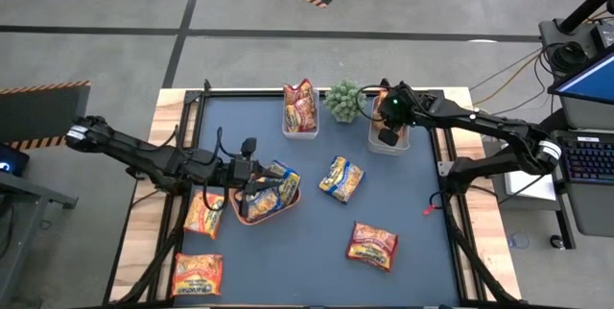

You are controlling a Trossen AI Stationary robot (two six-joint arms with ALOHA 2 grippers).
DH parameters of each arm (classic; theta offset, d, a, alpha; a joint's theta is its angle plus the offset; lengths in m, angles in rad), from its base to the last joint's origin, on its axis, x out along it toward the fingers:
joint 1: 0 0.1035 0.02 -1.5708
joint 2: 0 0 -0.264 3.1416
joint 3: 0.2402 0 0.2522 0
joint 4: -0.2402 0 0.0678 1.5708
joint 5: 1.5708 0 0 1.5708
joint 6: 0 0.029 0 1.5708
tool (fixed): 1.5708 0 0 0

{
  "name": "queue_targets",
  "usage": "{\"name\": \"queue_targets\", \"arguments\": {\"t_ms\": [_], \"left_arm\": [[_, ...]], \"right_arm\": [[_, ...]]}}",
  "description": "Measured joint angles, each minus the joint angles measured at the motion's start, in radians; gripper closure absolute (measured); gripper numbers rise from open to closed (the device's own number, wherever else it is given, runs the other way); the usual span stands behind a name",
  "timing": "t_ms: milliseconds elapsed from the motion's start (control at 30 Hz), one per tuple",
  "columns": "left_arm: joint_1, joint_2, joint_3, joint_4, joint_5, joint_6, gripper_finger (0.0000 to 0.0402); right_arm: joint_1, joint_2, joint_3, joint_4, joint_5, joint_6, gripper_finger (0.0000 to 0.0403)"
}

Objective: Sort Maruchan noodles
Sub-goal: Put the orange noodle pack into the gray bin

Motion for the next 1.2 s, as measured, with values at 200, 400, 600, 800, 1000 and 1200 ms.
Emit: {"name": "queue_targets", "arguments": {"t_ms": [200,400,600,800,1000,1200], "left_arm": [[0.000,0.000,0.000,0.001,0.000,0.000,0.0363],[0.000,0.000,0.000,0.002,0.000,0.000,0.0363],[0.000,0.004,0.000,0.011,0.000,0.000,0.0363],[0.000,0.026,-0.001,0.018,0.000,-0.002,0.0363],[0.000,0.052,-0.001,0.017,-0.002,-0.027,0.0363],[0.000,0.058,-0.001,0.013,-0.003,-0.076,0.0363]], "right_arm": [[0.000,0.000,0.000,0.000,0.057,-0.001,0.0293],[0.000,0.000,0.000,0.007,0.129,-0.019,0.0283],[0.000,0.000,0.000,0.056,0.179,-0.022,0.0282],[0.000,-0.005,0.038,0.051,0.267,0.023,0.0289],[0.007,-0.020,0.109,0.024,0.264,0.114,0.0297],[0.041,-0.058,0.151,0.024,0.098,0.238,0.0308]]}}
